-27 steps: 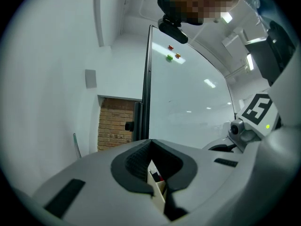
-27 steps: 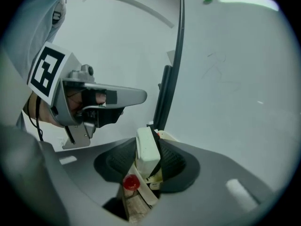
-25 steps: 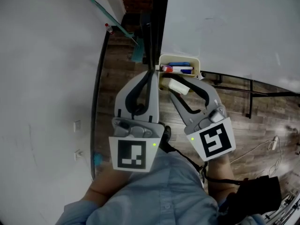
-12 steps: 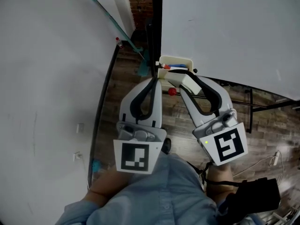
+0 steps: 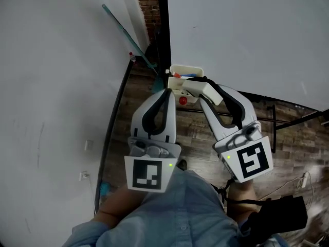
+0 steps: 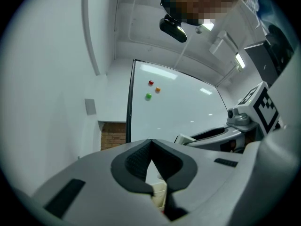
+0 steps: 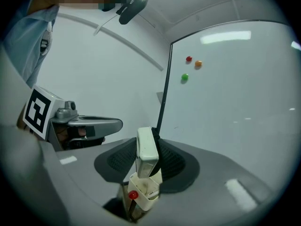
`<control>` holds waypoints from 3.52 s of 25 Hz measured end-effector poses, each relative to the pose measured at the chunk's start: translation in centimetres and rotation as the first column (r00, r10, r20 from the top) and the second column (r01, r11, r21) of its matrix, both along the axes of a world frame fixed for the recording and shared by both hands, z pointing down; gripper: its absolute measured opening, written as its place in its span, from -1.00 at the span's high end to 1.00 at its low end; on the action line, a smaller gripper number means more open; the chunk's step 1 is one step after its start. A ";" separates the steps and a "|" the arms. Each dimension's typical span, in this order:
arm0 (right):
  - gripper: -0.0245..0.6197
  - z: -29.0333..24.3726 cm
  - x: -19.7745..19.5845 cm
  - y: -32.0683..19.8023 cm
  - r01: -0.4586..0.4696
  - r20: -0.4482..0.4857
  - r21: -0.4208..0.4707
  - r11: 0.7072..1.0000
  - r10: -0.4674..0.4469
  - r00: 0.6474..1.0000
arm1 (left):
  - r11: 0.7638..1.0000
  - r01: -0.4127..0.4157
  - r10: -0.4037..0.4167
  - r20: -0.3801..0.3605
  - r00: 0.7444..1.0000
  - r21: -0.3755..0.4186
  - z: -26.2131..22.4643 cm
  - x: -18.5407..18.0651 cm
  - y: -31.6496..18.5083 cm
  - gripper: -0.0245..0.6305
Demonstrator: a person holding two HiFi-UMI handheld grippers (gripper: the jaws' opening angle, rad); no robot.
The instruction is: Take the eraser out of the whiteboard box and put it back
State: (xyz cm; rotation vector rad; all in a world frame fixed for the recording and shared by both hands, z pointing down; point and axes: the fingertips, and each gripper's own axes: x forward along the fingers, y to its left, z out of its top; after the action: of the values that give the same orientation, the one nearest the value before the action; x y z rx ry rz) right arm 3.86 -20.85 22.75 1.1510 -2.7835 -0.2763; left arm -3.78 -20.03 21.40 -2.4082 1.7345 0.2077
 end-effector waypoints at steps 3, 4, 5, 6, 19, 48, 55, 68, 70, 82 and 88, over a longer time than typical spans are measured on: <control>0.50 -0.6 0.3 0.1 0.003 0.006 0.028 1.000 -0.003 1.000 | 1.000 0.004 -0.004 0.017 1.000 0.005 -0.2 0.3 0.2 0.91; 0.50 -0.8 0.3 0.1 0.005 0.008 0.038 0.999 -0.006 1.000 | 1.000 0.013 -0.014 0.028 1.000 0.003 -0.1 0.3 0.2 0.91; 0.50 -0.8 0.4 0.1 0.006 0.009 0.037 0.999 -0.006 1.000 | 1.000 0.021 -0.021 0.033 0.999 0.000 -0.1 0.2 0.2 0.91; 0.50 -0.7 0.5 0.1 0.003 0.008 0.028 1.000 -0.004 1.000 | 1.000 0.022 -0.022 0.029 0.999 0.000 -0.1 0.2 0.2 0.91; 0.50 -0.5 0.2 -0.9 0.007 0.003 0.009 1.000 -0.007 1.000 | 1.000 0.017 -0.017 0.016 1.000 0.015 -0.5 0.0 -0.8 0.91; 0.50 8.1 -5.3 -6.7 0.010 -0.131 -0.220 0.975 -0.040 0.991 | 0.993 -0.020 0.016 -0.035 0.999 -0.115 3.7 -4.8 -8.3 0.91; 0.50 10.3 -6.2 -7.7 -0.002 -0.169 -0.258 0.966 -0.043 0.985 | 0.988 -0.034 0.029 -0.037 0.999 -0.153 5.0 -5.5 -9.5 0.91; 0.48 13.6 -6.9 -8.9 -0.036 -0.227 -0.337 0.941 -0.044 0.973 | 0.981 -0.064 0.059 -0.038 0.998 -0.183 6.5 -6.3 -11.2 0.91; 0.47 14.1 -7.0 -9.0 -0.037 -0.236 -0.348 0.937 -0.049 0.970 | 0.980 -0.065 0.059 -0.037 0.998 -0.190 6.8 -6.4 -11.4 0.91; 0.43 16.7 -7.6 -9.4 -0.052 -0.287 -0.395 0.917 -0.070 0.955 | 0.978 -0.050 0.047 -0.022 0.999 -0.205 7.3 -6.9 -11.8 0.91; 0.40 15.6 -7.5 -8.8 -0.037 -0.246 -0.384 0.922 -0.064 0.967 | 0.983 -0.028 0.026 -0.011 1.000 -0.183 6.4 -7.2 -10.9 0.91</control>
State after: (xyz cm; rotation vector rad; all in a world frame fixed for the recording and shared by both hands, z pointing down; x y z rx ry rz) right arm -3.60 -29.70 38.36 0.9260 -2.4684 0.1176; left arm -10.99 -30.92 27.77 -2.5624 1.7976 0.0637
